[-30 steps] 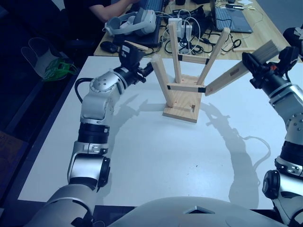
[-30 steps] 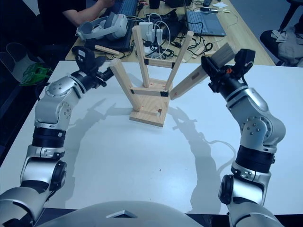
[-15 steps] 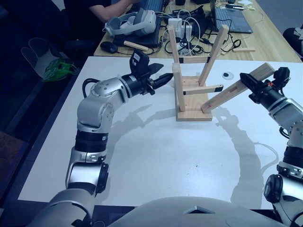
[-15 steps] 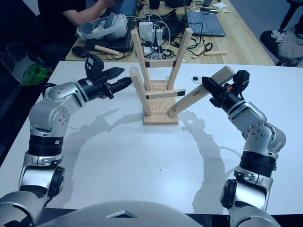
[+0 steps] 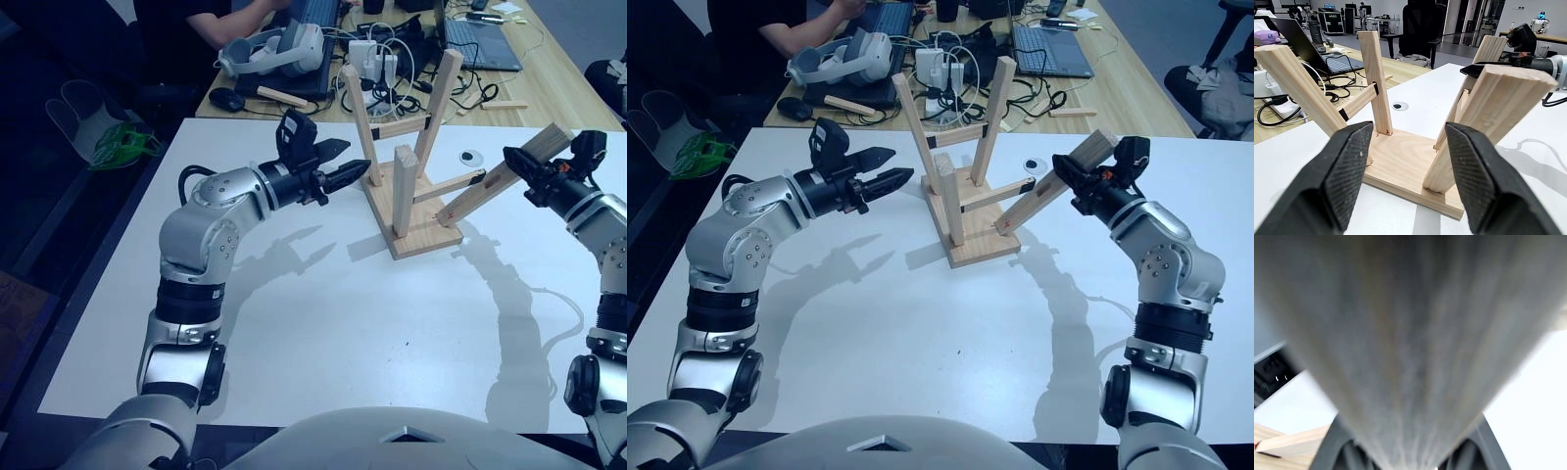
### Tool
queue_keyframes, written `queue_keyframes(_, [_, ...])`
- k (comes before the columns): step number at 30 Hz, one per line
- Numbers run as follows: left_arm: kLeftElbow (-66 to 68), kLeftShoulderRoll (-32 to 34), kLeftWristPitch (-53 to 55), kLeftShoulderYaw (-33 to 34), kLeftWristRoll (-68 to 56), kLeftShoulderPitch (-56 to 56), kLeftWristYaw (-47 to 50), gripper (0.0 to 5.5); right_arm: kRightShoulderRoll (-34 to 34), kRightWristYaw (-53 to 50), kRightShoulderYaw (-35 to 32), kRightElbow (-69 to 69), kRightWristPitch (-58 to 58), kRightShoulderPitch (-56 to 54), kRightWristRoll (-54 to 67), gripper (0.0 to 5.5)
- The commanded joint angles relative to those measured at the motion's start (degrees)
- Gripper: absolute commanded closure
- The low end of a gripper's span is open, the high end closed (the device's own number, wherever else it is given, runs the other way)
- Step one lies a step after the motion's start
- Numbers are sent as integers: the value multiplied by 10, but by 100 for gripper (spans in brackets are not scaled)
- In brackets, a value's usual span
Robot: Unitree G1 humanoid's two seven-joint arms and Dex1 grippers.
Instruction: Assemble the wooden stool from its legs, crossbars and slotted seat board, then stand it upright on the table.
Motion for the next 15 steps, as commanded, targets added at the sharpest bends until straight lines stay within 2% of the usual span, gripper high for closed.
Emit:
queue_keyframes(1, [5,-8,-1,4,5,-14,12,277,-18,19,59,28,9,-6,-59,451])
queue_keyframes(4, [4,-10,-2,1,4,-19,13,277,-18,36,78,59,4,-21,-75,451])
queue_keyframes(15, [-6,-32,-6,-11,7,-16,27,277,-45,133,76,132,12,-48,-64,451])
